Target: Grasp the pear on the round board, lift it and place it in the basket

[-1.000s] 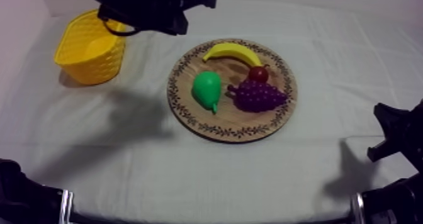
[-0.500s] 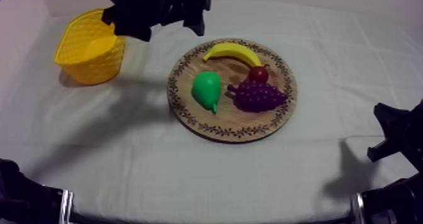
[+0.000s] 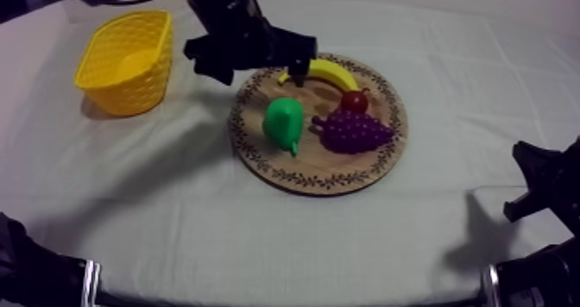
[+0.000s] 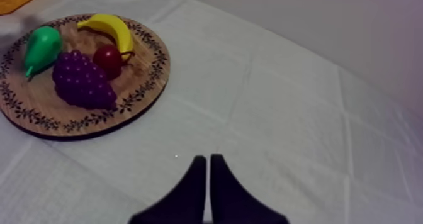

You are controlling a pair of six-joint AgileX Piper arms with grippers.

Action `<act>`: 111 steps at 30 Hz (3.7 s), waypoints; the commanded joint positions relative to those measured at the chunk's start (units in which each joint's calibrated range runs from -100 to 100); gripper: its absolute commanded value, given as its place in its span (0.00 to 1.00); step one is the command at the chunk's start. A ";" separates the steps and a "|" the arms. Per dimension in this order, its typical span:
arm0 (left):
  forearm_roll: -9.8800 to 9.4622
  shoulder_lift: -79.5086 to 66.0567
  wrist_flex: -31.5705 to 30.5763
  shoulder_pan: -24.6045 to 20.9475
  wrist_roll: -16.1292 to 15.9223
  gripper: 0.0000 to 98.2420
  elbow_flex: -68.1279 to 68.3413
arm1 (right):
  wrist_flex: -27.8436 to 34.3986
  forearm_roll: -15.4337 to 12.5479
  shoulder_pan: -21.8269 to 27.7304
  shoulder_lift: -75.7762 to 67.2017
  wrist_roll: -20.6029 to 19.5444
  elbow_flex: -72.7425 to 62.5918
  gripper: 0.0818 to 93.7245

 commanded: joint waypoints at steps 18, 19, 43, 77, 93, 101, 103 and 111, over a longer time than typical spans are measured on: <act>3.62 20.83 0.99 -1.01 -3.54 0.95 -10.33 | 0.00 0.00 -0.03 -0.01 0.00 -0.01 0.00; 3.72 21.22 1.11 -1.11 -3.63 0.95 -10.36 | 0.00 0.00 -0.03 -0.01 0.00 -0.01 0.00; 3.71 21.12 4.92 -0.85 -3.48 0.54 -11.48 | 0.00 0.00 -0.03 -0.01 0.00 -0.01 0.00; -8.55 -15.69 7.20 -23.84 -11.55 0.59 -1.33 | 0.00 0.00 -0.03 -0.01 0.00 -0.01 0.00; -6.83 -9.22 0.22 -29.08 -14.54 0.96 4.80 | 0.00 0.00 -0.03 -0.01 0.00 -0.01 0.00; -6.87 -25.25 -0.12 -27.47 -13.27 0.83 12.17 | 0.00 0.00 -0.03 -0.01 0.00 -0.01 0.00; -6.94 -30.88 -0.13 -26.96 -13.03 0.76 14.06 | 0.00 0.00 -0.03 -0.01 0.00 -0.01 0.00; -6.64 -52.49 -0.89 -26.06 -13.71 0.48 21.60 | 0.00 0.00 -0.03 -0.01 0.00 -0.01 0.00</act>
